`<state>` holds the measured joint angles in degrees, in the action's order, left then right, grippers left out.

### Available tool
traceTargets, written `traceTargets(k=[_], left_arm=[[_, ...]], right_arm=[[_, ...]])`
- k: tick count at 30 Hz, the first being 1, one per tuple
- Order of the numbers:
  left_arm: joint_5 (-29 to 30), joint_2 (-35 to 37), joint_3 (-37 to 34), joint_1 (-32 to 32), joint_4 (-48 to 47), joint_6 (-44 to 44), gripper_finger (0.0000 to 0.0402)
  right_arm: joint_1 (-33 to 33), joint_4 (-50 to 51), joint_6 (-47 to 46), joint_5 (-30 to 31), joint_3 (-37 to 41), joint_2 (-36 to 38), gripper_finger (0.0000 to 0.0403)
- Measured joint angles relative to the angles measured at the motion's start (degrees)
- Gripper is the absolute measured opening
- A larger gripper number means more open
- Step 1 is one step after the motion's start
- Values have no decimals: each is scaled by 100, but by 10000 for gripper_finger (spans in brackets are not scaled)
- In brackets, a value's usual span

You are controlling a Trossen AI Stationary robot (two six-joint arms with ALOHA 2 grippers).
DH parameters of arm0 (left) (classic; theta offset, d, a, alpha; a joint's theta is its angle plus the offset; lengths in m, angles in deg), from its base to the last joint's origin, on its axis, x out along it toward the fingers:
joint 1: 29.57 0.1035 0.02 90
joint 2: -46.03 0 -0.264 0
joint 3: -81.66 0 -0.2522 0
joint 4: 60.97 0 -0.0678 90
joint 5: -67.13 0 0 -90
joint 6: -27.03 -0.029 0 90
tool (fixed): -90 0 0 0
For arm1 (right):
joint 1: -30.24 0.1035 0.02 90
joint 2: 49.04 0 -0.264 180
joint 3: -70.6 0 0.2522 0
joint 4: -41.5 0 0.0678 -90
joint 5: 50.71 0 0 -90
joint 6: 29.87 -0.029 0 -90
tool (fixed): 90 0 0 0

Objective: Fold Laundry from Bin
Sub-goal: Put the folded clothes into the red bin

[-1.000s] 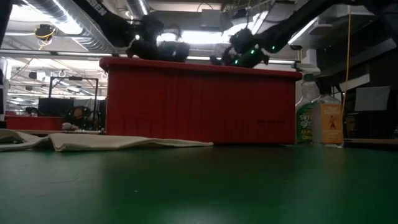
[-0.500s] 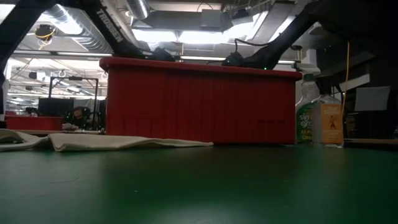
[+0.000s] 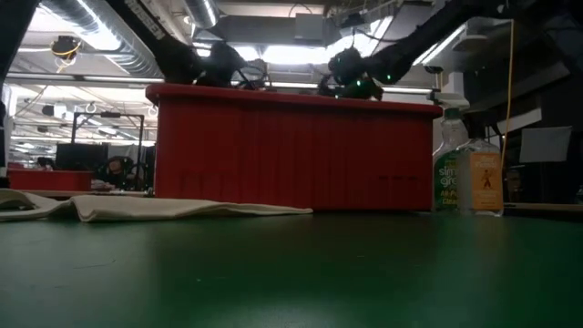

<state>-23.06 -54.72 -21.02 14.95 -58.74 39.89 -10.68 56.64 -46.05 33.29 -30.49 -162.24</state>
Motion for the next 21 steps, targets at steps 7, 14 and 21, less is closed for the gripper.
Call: traceTargets(k=[7,14,21], left_arm=[[27,148,1,188,-17,0,88],[145,131,1,290,-156,-2,88],[604,-64,5,275,-227,-430,88]], right_arm=[[0,-36,15,5,-492,43,150],[0,306,311,993,-492,-94,150],[-111,155,315,1394,-483,-601,150]])
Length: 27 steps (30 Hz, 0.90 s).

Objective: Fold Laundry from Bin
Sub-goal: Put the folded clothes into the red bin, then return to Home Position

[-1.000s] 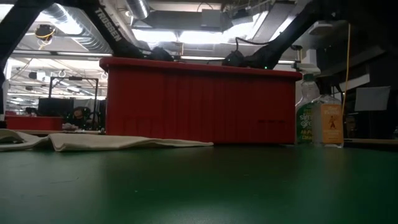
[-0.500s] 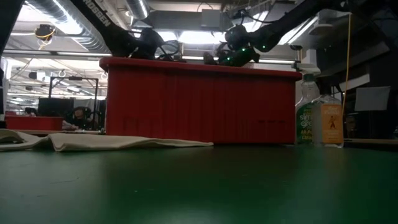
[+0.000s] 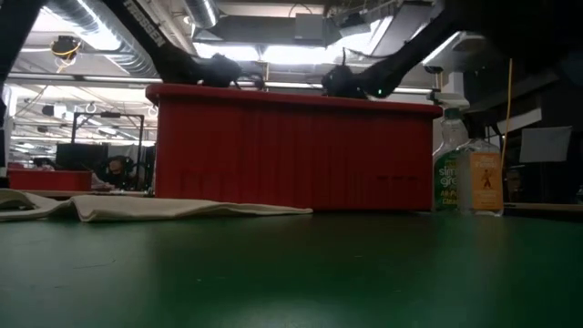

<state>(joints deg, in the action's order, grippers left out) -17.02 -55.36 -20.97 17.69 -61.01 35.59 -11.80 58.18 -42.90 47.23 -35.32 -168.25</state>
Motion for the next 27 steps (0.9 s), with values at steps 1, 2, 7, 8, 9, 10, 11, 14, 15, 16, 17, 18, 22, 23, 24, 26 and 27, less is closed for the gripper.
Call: traceTargets(k=[1,2,7,8,9,10,11,14,15,16,17,18,22,23,24,26,27], left_arm=[[9,-85,0,-2,-4,-15,88],[9,-183,0,-2,-21,-17,88],[73,-675,3,2,27,-13,88],[71,-738,7,4,44,-15,88],[75,-787,11,4,66,-15,88],[75,-813,13,4,70,-15,88],[77,-830,13,2,68,-13,88],[73,-788,15,2,37,-13,88],[73,-741,13,2,6,-16,88],[71,-668,11,2,-14,-18,88],[66,-570,6,2,-45,-16,88],[66,-462,2,2,-68,-18,88],[68,117,2,2,-72,-18,88],[68,280,2,2,-80,-20,88],[60,453,2,-3,-101,-19,88],[-26,795,2,-31,-165,-19,88],[-102,985,2,-57,-203,-17,88]], right_arm=[[-13,-11,-2,4,0,-84,150],[-47,1,-4,6,0,-156,150],[-123,-28,-19,-2,-9,-422,150],[-123,-36,-20,-8,-11,-450,150],[-123,-32,-17,-6,-11,-472,150],[-123,-32,-17,-4,-11,-479,150],[-119,-29,-17,-6,-11,-479,150],[-114,-16,-17,-66,-11,-448,150],[-115,10,-15,-118,-9,-405,150],[-114,35,-15,-146,-7,-342,150],[-114,62,-15,-153,-6,-258,150],[-114,75,-13,-178,-4,-172,150],[-114,61,-13,-429,2,266,150],[-113,57,-13,-509,2,397,150],[-112,62,-12,-611,2,538,150],[-107,70,-13,-859,2,804,150],[-106,93,-13,-1051,2,945,150]])
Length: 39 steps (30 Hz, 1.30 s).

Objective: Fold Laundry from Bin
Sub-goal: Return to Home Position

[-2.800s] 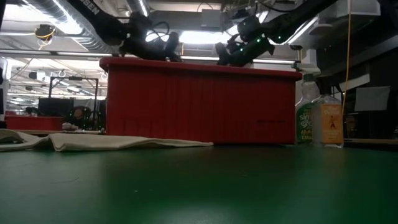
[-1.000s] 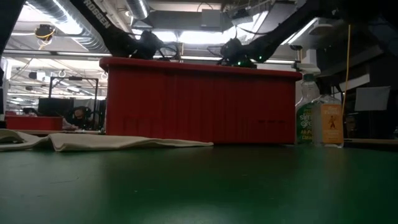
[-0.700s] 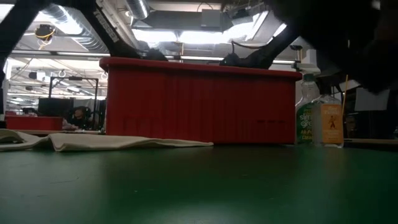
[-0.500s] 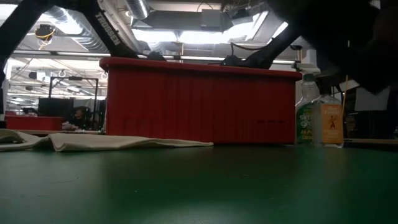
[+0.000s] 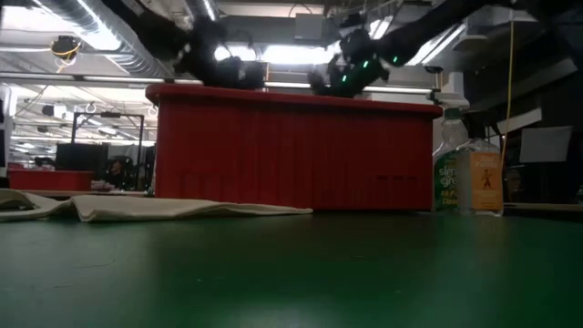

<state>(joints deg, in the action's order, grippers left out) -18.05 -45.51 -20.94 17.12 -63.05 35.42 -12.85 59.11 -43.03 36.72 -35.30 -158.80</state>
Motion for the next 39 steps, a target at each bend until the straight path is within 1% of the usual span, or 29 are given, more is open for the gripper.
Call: traceTargets(k=[4,9,11,13,17,19,20,21,24,27,31,33,35,39], left_arm=[[-289,671,0,-232,-350,-3,88],[-284,1392,0,-688,-885,-131,79],[-278,1665,0,-933,-1077,-396,65],[-257,1930,0,-1210,-1257,-490,46],[-247,2471,0,-1759,-1600,-520,7],[-241,2753,0,-2022,-1766,-519,5],[-240,2902,0,-2152,-1877,-524,6],[-240,3048,0,-2277,-2001,-539,7],[-240,3500,0,-2633,-2357,-560,4],[-230,3945,0,-2947,-2875,-692,2],[80,4374,-18,-3354,-3574,-605,3],[204,4580,-177,-3574,-3569,-507,3],[205,4821,-498,-3777,-3422,-443,3],[197,5354,-1465,-4141,-2695,-357,3]], right_arm=[[-2,328,-42,-895,0,525,150],[0,869,-193,-1827,0,1207,148],[0,1161,-179,-2030,0,1477,136],[19,1408,-163,-2105,0,1749,112],[171,1911,-148,-2100,-2,2318,43],[342,2128,-18,-2099,-2,2618,13],[444,2270,108,-2101,-2,2770,7],[573,2403,212,-2101,-2,2930,8],[1008,2770,301,-2100,-2,3406,26],[1503,2930,445,-2075,-2,3803,39],[2193,3256,638,-1619,-2,4179,41],[2541,3366,739,-1236,82,4338,41],[2916,3227,749,-857,424,4561,41],[3637,2472,587,-116,1584,5033,41]])
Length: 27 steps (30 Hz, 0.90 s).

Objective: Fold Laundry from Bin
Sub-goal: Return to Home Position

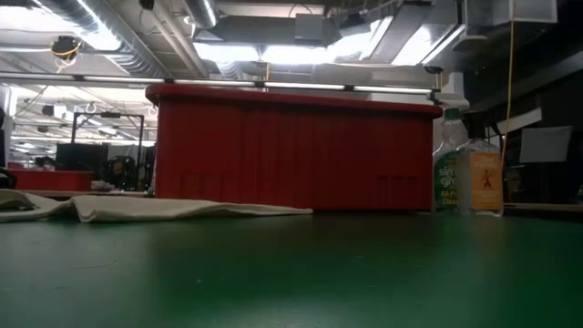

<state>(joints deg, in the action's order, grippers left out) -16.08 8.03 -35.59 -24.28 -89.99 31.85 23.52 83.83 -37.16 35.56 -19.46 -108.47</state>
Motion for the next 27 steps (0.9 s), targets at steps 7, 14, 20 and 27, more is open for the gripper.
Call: traceTargets(k=[7,14,20,27], left_arm=[[7,893,-1566,-307,1369,-88,4],[55,1795,-2769,-316,1703,-41,4],[53,2480,-3616,-314,2149,-40,4],[48,2899,-4609,-314,3062,-43,4]], right_arm=[[589,-1901,-219,223,2139,710,42],[599,-3266,-732,227,3836,1410,42],[599,-4044,-764,209,4980,1987,42],[599,-5007,-750,159,6173,2330,42]])
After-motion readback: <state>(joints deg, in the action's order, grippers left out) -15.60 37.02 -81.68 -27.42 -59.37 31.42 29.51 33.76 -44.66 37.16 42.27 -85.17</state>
